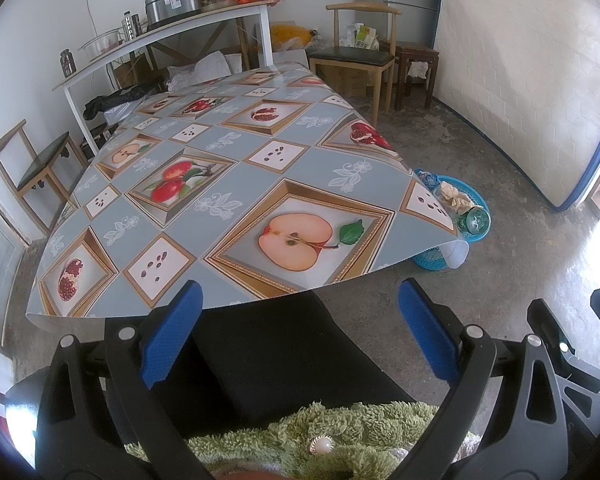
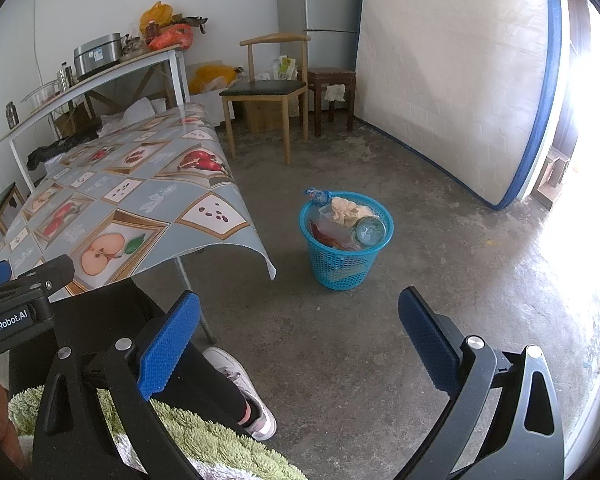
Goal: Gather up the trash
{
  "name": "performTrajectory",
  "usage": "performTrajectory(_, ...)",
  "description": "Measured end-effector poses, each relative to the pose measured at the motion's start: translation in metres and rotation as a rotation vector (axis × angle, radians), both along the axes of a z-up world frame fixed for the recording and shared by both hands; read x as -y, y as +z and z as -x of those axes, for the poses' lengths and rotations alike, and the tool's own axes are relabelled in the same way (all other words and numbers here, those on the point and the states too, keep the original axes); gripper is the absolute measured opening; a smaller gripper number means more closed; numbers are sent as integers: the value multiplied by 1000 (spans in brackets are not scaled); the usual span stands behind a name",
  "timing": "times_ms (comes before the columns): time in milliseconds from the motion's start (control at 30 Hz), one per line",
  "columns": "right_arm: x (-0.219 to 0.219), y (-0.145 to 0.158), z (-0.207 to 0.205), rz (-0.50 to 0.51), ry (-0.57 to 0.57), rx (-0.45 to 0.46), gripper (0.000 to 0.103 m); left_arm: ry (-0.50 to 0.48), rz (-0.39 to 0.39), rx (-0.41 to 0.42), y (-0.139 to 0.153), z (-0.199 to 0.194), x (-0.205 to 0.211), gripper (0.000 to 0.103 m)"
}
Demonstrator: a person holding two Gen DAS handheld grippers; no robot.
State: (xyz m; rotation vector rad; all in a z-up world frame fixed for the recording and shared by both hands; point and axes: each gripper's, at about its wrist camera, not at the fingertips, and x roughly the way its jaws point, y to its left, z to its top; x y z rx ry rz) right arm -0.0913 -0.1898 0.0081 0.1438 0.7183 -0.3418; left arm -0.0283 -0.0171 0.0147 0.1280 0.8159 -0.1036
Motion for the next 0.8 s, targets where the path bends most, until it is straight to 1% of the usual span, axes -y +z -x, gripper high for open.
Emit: performTrajectory(800, -2, 0, 0, -2, 1, -2, 97, -2, 1, -4, -2, 3, 0, 94)
